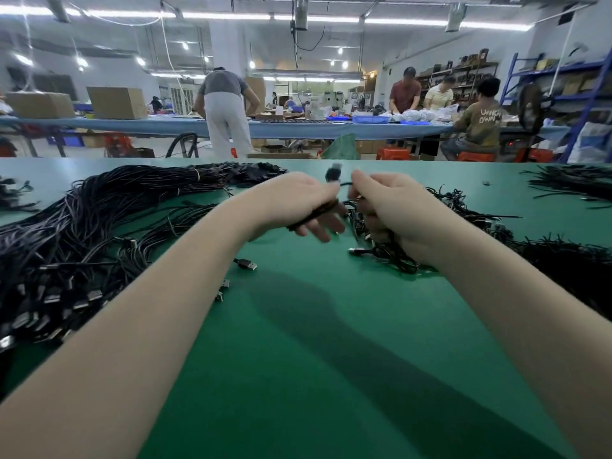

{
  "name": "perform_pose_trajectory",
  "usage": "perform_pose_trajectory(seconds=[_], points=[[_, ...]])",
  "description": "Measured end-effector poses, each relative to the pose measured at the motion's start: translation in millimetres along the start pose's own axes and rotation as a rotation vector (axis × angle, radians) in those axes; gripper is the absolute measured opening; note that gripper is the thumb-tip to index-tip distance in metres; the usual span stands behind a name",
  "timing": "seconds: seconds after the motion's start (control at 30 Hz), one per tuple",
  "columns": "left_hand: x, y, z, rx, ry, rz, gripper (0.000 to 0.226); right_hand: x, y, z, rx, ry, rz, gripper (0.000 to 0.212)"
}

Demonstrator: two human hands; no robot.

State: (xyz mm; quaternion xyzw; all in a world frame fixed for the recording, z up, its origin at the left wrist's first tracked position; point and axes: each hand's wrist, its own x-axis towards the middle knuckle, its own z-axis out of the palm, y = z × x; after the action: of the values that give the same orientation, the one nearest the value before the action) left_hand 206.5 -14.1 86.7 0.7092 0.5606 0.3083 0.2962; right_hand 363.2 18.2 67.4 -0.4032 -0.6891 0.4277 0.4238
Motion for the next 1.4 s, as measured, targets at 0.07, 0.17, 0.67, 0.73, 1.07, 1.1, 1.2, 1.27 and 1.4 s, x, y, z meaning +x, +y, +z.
perform_pose_trajectory(seconds=[0.07,0.17,0.67,0.73,1.07,1.1,1.2,1.27,1.4], points=[[4.1,0.5,2.7,-0.315,0.163,0.019,0.041,-5.7,-7.1,9.3,0.003,-0.103,-0.076,0.033],[6.4,5.0,0.3,-0.810,0.226,0.047,0.042,-12.7,-2.2,20.5,0.053,-0.290,-0.071,0.029],[9.8,-4.5,9.5,-1.006,0.022,-0.001,0.030,1.9,29.4,9.6,0.169,-0.105,0.065,0.026],[12.8,-7.3,16.0,-0.984,0.030,-0.045,0.032,1.8,29.1,13.4,0.195,-0.108,0.095,0.023],[19.8,-14.2,23.0,-0.925,0.186,-0.129,0.035,1.1,36.2,17.4,0.420,-0.054,0.182,0.017],[19.9,-14.2,23.9,-0.983,0.155,-0.113,0.033,0.6,35.6,18.9,0.440,-0.066,0.196,0.016],[21.1,-14.7,26.1,-1.041,0.153,-0.100,0.029,0.6,34.7,20.2,0.504,-0.094,0.229,0.016],[22.4,-15.1,28.2,-1.011,0.177,-0.083,0.029,1.3,34.8,18.2,0.502,-0.109,0.227,0.020],[23.6,-17.7,31.6,-0.824,0.170,-0.009,0.029,0.7,35.7,13.9,0.397,-0.210,0.164,0.030]])
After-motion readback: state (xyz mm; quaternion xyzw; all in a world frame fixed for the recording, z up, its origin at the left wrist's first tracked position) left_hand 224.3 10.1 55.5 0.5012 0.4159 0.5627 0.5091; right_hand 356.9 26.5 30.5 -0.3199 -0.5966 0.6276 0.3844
